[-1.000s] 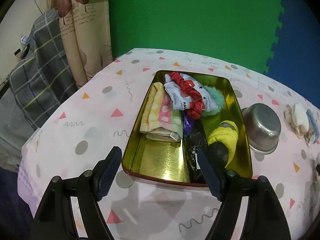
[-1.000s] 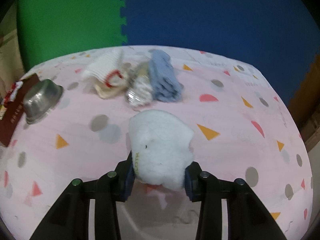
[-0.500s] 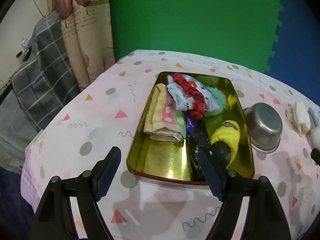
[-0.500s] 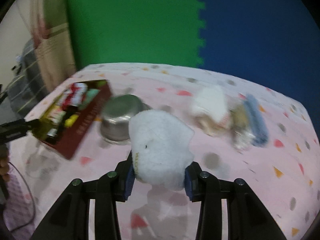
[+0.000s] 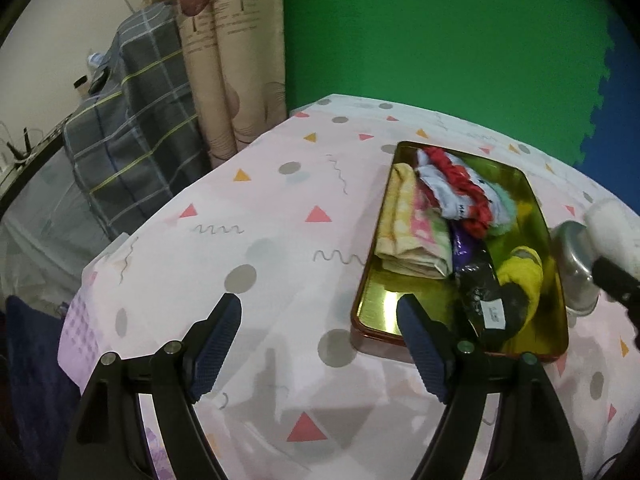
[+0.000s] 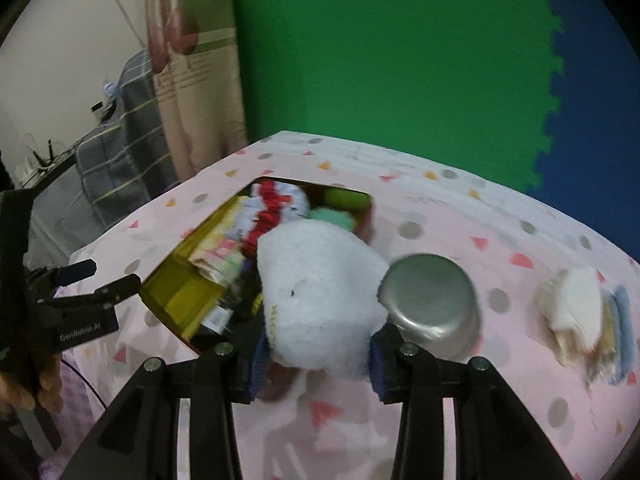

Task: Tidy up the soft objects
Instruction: 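Carry the white fluffy sock into the tin tray and release it with the right gripper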

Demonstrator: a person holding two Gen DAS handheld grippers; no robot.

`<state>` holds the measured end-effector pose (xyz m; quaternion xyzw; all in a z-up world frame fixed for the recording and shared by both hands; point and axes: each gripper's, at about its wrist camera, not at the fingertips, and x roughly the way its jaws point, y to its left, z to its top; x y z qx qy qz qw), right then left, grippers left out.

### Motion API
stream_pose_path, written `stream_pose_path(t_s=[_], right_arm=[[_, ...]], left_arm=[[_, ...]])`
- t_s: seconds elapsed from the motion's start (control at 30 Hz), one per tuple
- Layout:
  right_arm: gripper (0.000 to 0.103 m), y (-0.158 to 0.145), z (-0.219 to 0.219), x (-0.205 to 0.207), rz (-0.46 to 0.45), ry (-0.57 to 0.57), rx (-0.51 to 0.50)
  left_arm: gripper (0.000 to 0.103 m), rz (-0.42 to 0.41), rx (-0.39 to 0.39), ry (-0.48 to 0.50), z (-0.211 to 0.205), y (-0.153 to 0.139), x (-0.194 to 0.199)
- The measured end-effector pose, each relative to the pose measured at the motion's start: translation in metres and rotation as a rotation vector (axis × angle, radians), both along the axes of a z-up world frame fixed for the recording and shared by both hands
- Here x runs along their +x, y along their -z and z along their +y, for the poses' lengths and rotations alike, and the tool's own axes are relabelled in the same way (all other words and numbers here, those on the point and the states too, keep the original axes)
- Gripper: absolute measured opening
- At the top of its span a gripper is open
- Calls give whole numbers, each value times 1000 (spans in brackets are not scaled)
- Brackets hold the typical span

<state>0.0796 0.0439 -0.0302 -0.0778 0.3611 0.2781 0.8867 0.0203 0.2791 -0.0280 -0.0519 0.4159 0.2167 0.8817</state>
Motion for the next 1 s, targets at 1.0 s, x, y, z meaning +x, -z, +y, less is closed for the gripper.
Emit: stream_pose_path(t_s=[1.0], right_arm=[[71, 29, 72, 20, 6, -58, -37]], left_arm=[[78, 19, -27, 20, -3, 6, 4]])
